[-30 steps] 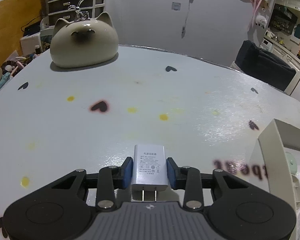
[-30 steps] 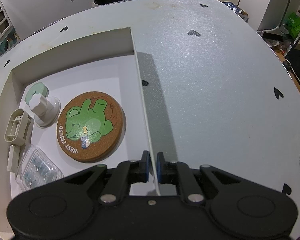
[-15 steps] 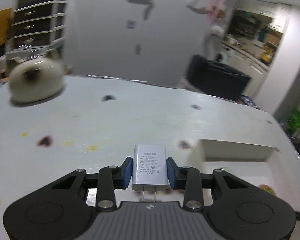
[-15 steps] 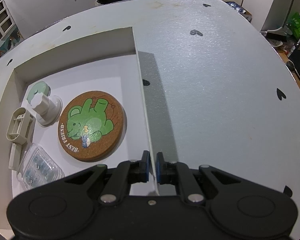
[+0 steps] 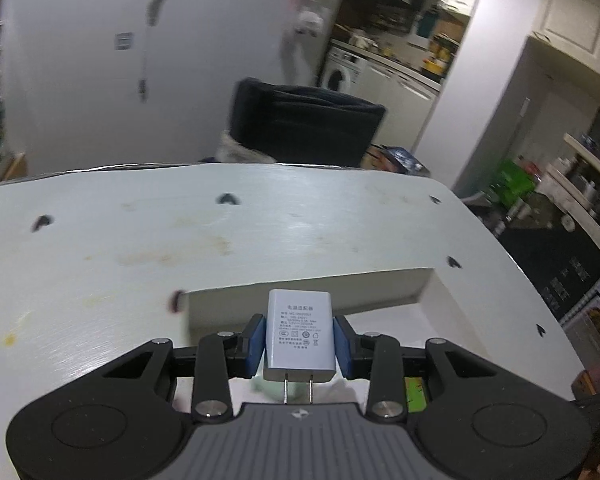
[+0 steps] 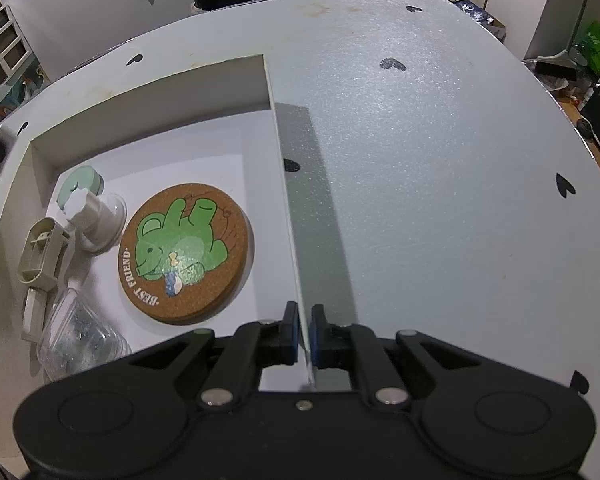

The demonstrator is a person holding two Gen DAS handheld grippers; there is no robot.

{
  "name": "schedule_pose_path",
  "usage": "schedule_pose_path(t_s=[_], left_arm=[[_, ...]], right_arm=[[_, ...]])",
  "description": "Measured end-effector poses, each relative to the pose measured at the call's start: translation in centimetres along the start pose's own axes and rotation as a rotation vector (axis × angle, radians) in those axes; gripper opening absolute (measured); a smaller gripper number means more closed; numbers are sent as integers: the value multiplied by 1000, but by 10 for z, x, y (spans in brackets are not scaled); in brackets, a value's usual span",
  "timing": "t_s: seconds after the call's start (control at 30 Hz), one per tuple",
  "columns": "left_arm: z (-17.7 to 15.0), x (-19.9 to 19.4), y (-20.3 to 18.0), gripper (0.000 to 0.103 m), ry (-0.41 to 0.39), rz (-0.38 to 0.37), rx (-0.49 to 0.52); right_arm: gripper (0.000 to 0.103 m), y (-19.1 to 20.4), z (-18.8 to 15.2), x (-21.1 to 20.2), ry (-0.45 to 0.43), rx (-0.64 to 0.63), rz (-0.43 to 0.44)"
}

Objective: Organize rigid objects
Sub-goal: 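Carry the white charger into the tray and release it beside the coaster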

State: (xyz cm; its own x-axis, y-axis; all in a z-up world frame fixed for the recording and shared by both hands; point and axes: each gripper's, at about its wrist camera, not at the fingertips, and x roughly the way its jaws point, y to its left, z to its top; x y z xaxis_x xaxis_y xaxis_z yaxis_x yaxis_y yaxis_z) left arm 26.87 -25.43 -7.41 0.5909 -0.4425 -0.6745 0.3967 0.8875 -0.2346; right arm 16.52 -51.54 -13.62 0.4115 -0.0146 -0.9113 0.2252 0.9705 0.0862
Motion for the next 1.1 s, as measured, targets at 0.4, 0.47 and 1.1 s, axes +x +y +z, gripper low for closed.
schedule_pose_path(t_s=[0.4, 0.47, 1.1], left_arm=[[3, 64, -66, 37, 123, -82, 103], [1, 76, -72, 37, 142, -81, 116], [-2, 107, -78, 92, 194, -20, 141]], right_arm=[[7, -3, 2, 1, 5, 9, 4], [6, -4, 2, 0, 5, 9, 8], [5, -7, 2, 0, 7, -12, 32]])
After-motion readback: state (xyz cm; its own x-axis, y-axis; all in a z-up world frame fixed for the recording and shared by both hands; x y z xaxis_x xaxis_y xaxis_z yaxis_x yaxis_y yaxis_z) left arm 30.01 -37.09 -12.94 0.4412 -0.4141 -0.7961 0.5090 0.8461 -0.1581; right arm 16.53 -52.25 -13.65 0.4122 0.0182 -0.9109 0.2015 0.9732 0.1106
